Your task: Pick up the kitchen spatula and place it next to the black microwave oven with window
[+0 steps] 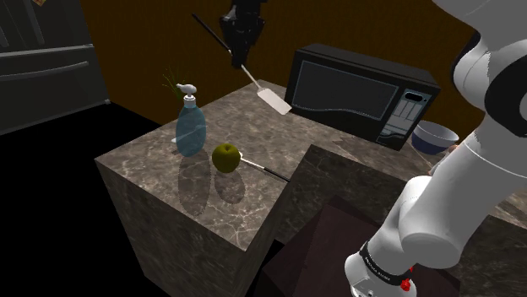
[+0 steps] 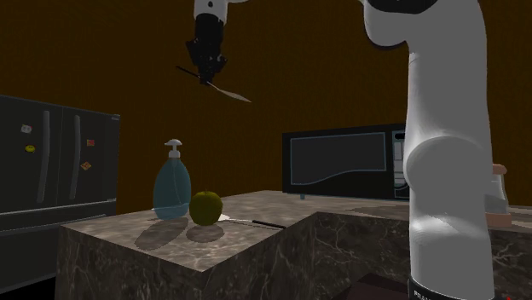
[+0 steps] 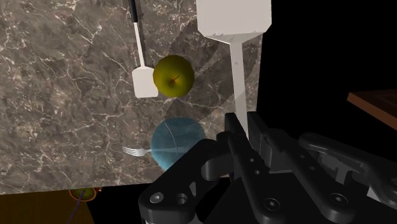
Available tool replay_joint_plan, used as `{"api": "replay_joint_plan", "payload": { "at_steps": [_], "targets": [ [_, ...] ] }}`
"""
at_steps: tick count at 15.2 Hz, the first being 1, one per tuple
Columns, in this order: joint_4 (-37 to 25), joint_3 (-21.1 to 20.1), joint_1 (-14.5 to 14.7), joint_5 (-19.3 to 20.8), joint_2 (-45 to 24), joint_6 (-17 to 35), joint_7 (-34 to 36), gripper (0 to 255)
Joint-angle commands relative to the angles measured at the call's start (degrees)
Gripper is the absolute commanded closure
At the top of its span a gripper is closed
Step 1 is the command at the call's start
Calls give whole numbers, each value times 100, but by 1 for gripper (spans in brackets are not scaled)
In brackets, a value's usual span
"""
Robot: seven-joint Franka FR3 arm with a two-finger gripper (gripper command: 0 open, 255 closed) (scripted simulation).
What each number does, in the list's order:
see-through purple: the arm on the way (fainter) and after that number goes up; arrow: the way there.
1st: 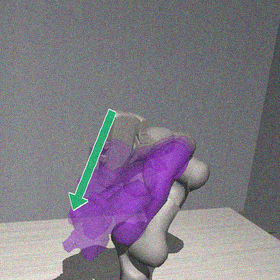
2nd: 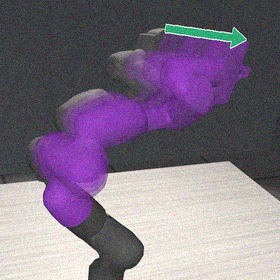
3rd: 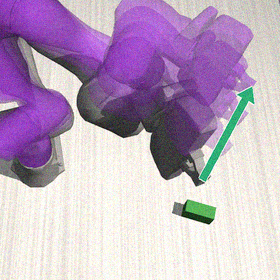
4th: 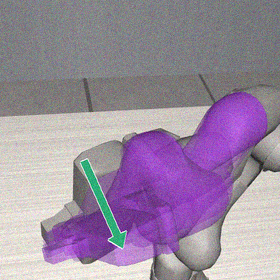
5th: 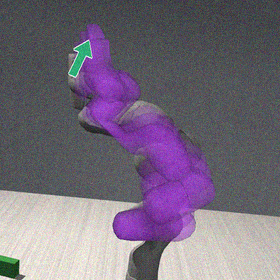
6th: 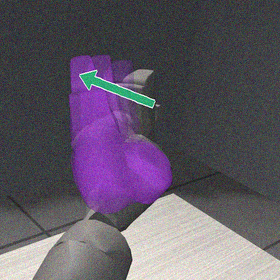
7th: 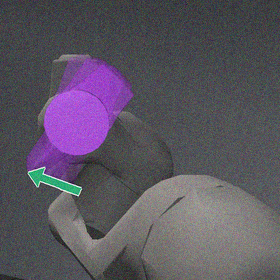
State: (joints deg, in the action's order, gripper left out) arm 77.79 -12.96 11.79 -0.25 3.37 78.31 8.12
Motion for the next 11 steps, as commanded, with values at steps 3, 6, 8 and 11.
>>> {"api": "replay_joint_plan", "payload": {
  "at_steps": [3,6,8,11],
  "targets": [
    [-664,-29,21,63,-259,-414,33,255],
    [-626,37,-43,26,-131,-500,-85,255],
    [-153,195,-177,-70,277,-427,-351,255],
    [435,450,-334,-151,814,-374,-749,255]
  ]
}}
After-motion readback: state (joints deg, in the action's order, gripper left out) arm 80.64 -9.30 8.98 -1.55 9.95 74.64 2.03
